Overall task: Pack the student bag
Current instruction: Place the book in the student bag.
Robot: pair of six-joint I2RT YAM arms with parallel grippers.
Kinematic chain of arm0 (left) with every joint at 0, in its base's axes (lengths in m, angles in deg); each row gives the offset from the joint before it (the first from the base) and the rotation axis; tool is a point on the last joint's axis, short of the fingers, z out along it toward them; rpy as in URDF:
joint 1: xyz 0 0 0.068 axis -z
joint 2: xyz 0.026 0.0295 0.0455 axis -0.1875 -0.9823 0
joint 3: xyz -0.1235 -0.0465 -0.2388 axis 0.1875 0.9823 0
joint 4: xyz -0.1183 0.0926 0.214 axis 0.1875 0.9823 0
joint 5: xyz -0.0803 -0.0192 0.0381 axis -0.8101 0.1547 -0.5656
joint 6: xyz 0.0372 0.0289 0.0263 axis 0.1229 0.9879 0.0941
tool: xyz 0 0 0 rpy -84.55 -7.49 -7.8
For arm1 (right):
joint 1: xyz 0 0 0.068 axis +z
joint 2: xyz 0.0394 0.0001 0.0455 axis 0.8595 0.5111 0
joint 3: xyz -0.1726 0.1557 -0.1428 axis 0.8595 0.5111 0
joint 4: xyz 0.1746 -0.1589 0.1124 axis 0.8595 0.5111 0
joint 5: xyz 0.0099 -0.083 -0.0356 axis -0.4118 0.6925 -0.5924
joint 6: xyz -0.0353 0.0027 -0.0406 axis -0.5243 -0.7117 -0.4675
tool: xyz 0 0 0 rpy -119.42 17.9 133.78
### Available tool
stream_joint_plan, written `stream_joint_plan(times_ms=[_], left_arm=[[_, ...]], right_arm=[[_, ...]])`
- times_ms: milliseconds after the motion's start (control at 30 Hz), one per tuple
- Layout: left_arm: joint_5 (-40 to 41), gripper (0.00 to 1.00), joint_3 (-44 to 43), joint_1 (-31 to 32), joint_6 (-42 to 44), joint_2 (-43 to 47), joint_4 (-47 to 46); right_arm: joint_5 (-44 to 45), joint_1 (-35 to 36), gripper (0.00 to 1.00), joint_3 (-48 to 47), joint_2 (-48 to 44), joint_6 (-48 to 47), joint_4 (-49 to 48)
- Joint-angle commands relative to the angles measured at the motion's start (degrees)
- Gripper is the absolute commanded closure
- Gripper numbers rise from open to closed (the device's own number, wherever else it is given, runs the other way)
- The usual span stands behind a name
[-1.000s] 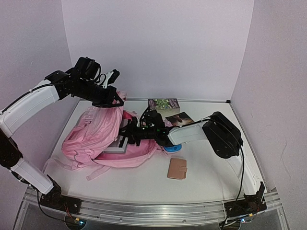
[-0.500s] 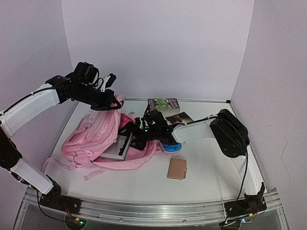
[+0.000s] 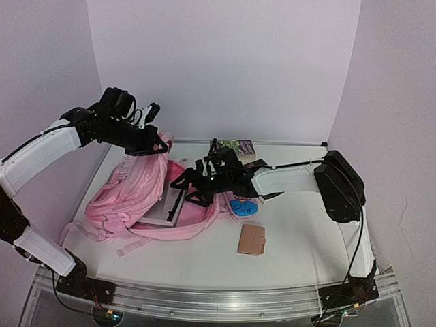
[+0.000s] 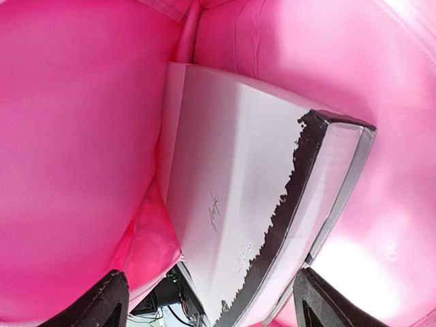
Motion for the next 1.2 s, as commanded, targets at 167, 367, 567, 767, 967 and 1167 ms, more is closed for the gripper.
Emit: stream_joint_plan(times_ms=[167, 367, 567, 767, 967, 1167], left_arm=[[-4.76, 1.0, 1.12, -0.52, -0.19, 1.22, -5.58], [-1.01, 1.0, 2.86, -0.62, -0.72, 1.22, -5.0], [0.8, 1.0, 3.91, -0.7, -0.56, -2.26, -2.46], [-2.72, 1.0, 6.42, -0.69, -0.41, -5.03, -3.32], [-5.21, 0.96, 8.0, -0.62, -0.39, -10.3, -1.54], [-3.29, 0.81, 10.14, -0.61, -1.53, -15.31, -4.46]], right_arm=[[-5.6, 0.09, 0.3, -13.26, 10.65, 4.64, -7.73], [-5.3, -1.43, 0.26, -9.22, 5.66, 1.68, -7.75], [-4.85, -4.68, 0.25, -2.88, -1.36, -3.54, -6.57], [-6.0, -7.29, 0.25, 1.98, -4.39, -7.71, -4.15], [-8.93, -11.1, 0.25, 5.35, -8.63, -10.19, -4.05], [-9.5, -16.87, 0.24, 6.61, -14.47, -19.48, 0.74]])
